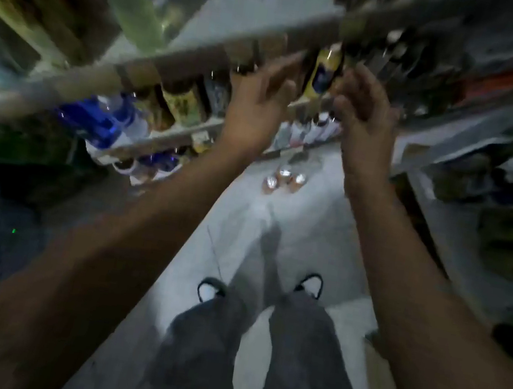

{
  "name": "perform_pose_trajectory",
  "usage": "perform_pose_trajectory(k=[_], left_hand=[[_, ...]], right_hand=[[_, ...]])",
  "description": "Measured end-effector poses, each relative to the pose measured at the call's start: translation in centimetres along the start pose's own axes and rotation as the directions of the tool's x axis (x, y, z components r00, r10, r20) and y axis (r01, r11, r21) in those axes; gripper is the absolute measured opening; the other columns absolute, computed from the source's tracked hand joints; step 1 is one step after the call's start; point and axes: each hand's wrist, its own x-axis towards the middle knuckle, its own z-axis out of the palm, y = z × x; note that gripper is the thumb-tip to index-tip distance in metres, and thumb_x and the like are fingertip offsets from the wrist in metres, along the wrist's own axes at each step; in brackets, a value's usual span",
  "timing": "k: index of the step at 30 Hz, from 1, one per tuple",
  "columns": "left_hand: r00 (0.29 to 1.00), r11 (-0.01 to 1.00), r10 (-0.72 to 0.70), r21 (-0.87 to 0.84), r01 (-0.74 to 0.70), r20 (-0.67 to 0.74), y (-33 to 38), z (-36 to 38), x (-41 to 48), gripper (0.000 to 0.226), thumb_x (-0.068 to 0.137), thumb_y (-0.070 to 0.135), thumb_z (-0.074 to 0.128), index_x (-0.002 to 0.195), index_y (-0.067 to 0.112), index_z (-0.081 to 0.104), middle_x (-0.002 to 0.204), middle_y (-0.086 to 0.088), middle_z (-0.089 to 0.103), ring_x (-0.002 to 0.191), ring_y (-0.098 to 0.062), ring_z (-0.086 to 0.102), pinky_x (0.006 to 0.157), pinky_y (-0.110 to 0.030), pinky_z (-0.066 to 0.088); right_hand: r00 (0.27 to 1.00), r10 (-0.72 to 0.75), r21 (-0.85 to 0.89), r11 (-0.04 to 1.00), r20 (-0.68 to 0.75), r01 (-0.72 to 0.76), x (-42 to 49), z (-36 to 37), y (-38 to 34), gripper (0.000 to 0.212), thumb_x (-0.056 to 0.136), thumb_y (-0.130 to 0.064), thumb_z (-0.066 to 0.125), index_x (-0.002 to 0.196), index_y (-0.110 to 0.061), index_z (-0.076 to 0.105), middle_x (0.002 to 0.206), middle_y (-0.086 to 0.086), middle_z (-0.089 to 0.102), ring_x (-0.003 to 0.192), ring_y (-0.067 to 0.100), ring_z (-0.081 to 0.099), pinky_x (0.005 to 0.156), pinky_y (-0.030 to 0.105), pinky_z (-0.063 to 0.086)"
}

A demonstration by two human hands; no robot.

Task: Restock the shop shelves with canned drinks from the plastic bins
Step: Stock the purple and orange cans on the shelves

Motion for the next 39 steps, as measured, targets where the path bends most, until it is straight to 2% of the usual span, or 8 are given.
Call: perform_pose_trajectory(k=[5, 11, 17, 19, 23, 27, 34, 39], left_hand=[[0.986, 0.986, -0.166, -0.014, 0.166, 0.024, -15.6, 4.7, -3.1, 0.04, 0.099, 0.004, 0.05, 0.138, 0.009, 0.057, 0.132, -0.005, 0.064, 0.126, -0.011, 0.058, 0.113, -0.031, 0.044], [0.93, 0.931, -0.365, -0.011, 0.365, -0.038, -36.0, 10.6, -5.3, 0.045, 0.091, 0.018, 0.054, 0.134, 0.006, 0.062, 0.131, -0.008, 0.066, 0.122, -0.019, 0.062, 0.108, -0.034, 0.048], [0.929, 0.928, -0.36, 0.071, 0.365, -0.084, -53.5, 15.9, -1.9, 0.032, 0.102, 0.005, 0.052, 0.131, 0.012, 0.063, 0.124, 0.003, 0.066, 0.094, 0.007, 0.063, 0.075, -0.005, 0.048], [0.942, 0.94, -0.324, 0.081, 0.331, -0.093, -57.9, 17.4, 0.4, 0.032, 0.101, 0.006, 0.054, 0.131, 0.011, 0.064, 0.123, 0.007, 0.065, 0.098, 0.013, 0.061, 0.084, -0.005, 0.047], [0.956, 0.956, -0.241, 0.132, 0.264, -0.167, -66.2, 18.5, 4.7, 0.055, 0.089, 0.005, 0.069, 0.141, 0.014, 0.056, 0.141, -0.002, 0.06, 0.128, -0.012, 0.056, 0.112, -0.031, 0.044], [0.957, 0.942, -0.272, 0.178, 0.286, -0.098, -72.1, 18.7, 7.2, 0.082, 0.074, 0.015, 0.086, 0.146, 0.021, 0.048, 0.148, 0.002, 0.053, 0.134, -0.014, 0.05, 0.113, -0.036, 0.043], [0.985, 0.964, -0.146, 0.21, 0.162, -0.088, -74.4, 18.6, 7.2, 0.063, 0.069, 0.023, 0.09, 0.127, 0.017, 0.066, 0.118, 0.009, 0.072, 0.109, -0.003, 0.067, 0.097, -0.03, 0.055], [0.972, 0.966, -0.185, 0.153, 0.207, -0.146, -71.9, 17.7, 5.8, 0.05, 0.07, 0.027, 0.089, 0.117, 0.017, 0.073, 0.105, 0.008, 0.077, 0.098, -0.006, 0.072, 0.093, -0.033, 0.058]], right_hand=[[0.99, 0.135, -0.025, 0.99, -0.031, -0.136, -0.6, -1.3, 15.2, 0.054, 0.096, -0.002, 0.057, 0.148, -0.003, 0.044, 0.146, 0.008, 0.054, 0.129, 0.006, 0.053, 0.112, 0.031, 0.044], [0.962, 0.273, 0.011, 0.962, -0.027, -0.273, -0.8, -1.6, 34.6, 0.049, 0.094, -0.002, 0.058, 0.14, -0.016, 0.05, 0.129, -0.006, 0.061, 0.114, -0.006, 0.06, 0.109, 0.027, 0.046], [0.964, 0.261, 0.017, 0.965, -0.056, -0.26, 2.3, -0.3, 52.8, 0.05, 0.092, -0.006, 0.059, 0.142, -0.008, 0.055, 0.139, 0.005, 0.062, 0.128, 0.015, 0.058, 0.111, 0.046, 0.046], [0.969, 0.239, 0.022, 0.971, -0.055, -0.238, 4.0, 0.3, 58.3, 0.049, 0.093, -0.006, 0.059, 0.142, -0.009, 0.054, 0.138, 0.005, 0.062, 0.128, 0.015, 0.058, 0.111, 0.042, 0.046], [0.974, 0.226, 0.069, 0.972, -0.009, -0.225, 7.2, 2.5, 67.1, 0.05, 0.096, -0.001, 0.057, 0.145, -0.01, 0.051, 0.14, 0.003, 0.06, 0.127, 0.009, 0.058, 0.108, 0.026, 0.047], [0.986, 0.163, 0.08, 0.983, 0.043, -0.166, 8.9, 4.2, 73.2, 0.052, 0.097, -0.003, 0.058, 0.147, -0.004, 0.045, 0.147, 0.011, 0.053, 0.136, 0.017, 0.051, 0.111, 0.027, 0.044], [0.981, 0.18, 0.082, 0.979, 0.068, -0.186, 9.6, 6.1, 76.2, 0.05, 0.096, -0.005, 0.059, 0.145, -0.013, 0.05, 0.145, 0.004, 0.057, 0.132, 0.013, 0.054, 0.113, 0.041, 0.044], [0.98, 0.163, 0.029, 0.985, 0.116, -0.167, 8.2, 5.6, 74.4, 0.05, 0.094, -0.008, 0.059, 0.144, -0.014, 0.053, 0.142, 0.0, 0.059, 0.131, 0.01, 0.055, 0.112, 0.038, 0.046]])
